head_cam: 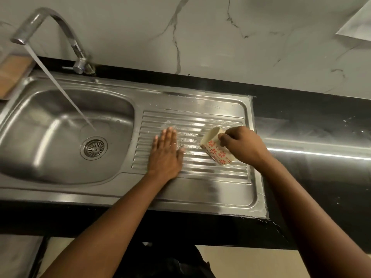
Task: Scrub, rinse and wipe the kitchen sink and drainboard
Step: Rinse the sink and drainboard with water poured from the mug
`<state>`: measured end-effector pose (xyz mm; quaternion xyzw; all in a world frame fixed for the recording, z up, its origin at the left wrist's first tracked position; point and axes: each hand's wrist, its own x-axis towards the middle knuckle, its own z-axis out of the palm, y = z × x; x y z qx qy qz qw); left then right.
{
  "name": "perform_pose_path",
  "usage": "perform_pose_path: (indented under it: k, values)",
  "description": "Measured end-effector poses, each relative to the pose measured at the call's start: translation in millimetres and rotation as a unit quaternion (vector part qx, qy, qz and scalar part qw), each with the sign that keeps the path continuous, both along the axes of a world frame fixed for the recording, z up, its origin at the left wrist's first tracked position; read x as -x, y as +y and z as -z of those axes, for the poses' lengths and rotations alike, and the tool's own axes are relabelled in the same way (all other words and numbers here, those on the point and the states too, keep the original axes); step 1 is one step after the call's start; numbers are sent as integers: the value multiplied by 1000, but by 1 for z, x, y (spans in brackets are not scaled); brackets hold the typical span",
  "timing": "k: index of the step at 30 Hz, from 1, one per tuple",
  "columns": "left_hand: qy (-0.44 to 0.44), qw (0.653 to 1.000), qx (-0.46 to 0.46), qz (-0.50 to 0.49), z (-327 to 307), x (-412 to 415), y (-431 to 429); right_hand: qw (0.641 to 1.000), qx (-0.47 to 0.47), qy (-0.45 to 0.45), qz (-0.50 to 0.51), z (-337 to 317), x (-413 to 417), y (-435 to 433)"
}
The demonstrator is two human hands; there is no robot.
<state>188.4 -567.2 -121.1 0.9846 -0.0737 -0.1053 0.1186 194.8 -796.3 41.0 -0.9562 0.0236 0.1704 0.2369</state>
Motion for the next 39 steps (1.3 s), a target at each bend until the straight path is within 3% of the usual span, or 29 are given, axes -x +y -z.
perform_pose_path:
  k: [3,5,8,11,14,17,23,28,31,33,39]
  values:
    - [19,998,-21,-49,0,4,27,993,-86,35,74,-1,14,-23]
    - [33,997,-21,-73,-2,4,30,991,-85,48,91,-1,19,-35]
    - [25,999,1,-41,-8,6,11,996,-3,43,77,-1,17,-41]
    - [6,997,25,77,-13,12,-28,994,102,11,39,1,12,-31]
    - [5,983,38,177,-13,18,-61,988,143,-53,1,0,8,-5]
    - [10,982,27,188,-3,19,-63,975,182,-108,-72,0,6,26]
    - [-27,997,24,66,7,29,4,966,172,-135,-140,-2,11,52]
    - [-12,998,-13,-61,5,38,72,997,48,-44,-48,-6,11,18]
    - [7,994,-12,-104,1,37,76,1000,19,-13,-4,-1,15,-7]
    - [-11,997,4,-80,-3,36,62,999,33,-4,10,3,19,-13]
    - [-4,992,32,126,-3,40,-13,990,130,-51,-20,3,30,13]
